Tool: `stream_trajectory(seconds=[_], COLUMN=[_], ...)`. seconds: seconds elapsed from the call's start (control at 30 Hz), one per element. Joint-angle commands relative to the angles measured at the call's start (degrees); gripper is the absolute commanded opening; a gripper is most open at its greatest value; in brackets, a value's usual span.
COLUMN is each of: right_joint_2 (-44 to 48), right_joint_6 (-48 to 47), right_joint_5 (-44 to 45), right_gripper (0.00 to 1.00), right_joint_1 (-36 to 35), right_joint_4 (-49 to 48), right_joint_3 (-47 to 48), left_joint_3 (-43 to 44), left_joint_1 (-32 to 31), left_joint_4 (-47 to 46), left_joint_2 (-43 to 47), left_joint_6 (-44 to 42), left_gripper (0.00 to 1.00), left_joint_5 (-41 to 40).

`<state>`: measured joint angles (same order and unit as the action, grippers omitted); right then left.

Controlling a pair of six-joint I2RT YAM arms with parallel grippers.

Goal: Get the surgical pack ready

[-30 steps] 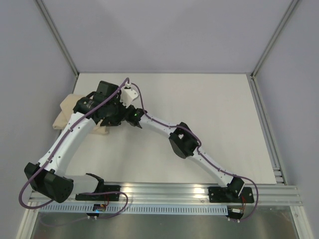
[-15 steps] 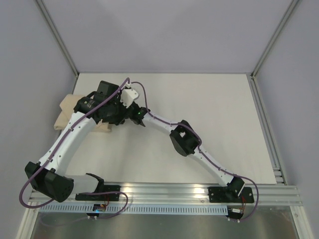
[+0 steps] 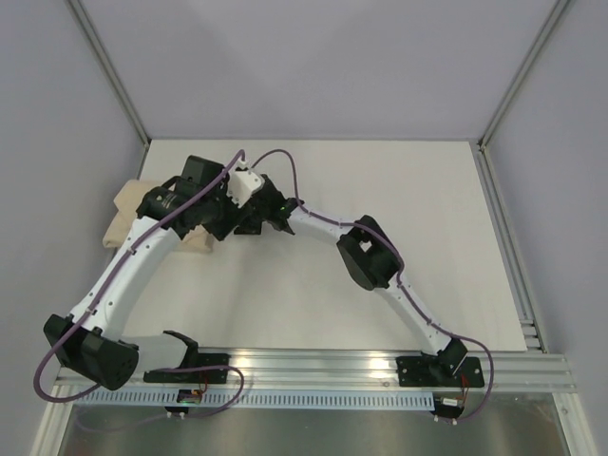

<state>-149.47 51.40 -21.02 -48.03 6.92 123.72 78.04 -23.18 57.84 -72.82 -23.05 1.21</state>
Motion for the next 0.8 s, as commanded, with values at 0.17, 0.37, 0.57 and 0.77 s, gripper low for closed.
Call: stream_trajectory(seconds=[0.17,0.37,0.57,0.77], right_joint_2=[19.6,27.9,39.2,59.2], right_joint_6=[-7.1,-10.3,-13.9,-21.1], right_joint_5=[4.6,3.0,6.3,17.6], right_gripper=[1.00,1.00,1.00,1.00], right_joint_1=[4.0,7.4,13.0,22.2], right_joint_4=[2.0,4.5,4.9,5.8], right_joint_3=[-19.0,-29.8,-45.7,-66.6], left_joint_3=[-0.1,-4.6,-11.7,-26.7], left_joint_1=[-0.1,0.0,-0.1,0.0], left_joint_4=[2.1,5.1,4.1,1.1], left_joint_2=[8.6,14.6,24.6,35.1], left_joint_6=[-1.7,0.1,-0.9,-3.5], left_gripper=[0.61,0.64,0.67,0.84], left_joint_5=[-0.7,3.8,1.4,-9.2])
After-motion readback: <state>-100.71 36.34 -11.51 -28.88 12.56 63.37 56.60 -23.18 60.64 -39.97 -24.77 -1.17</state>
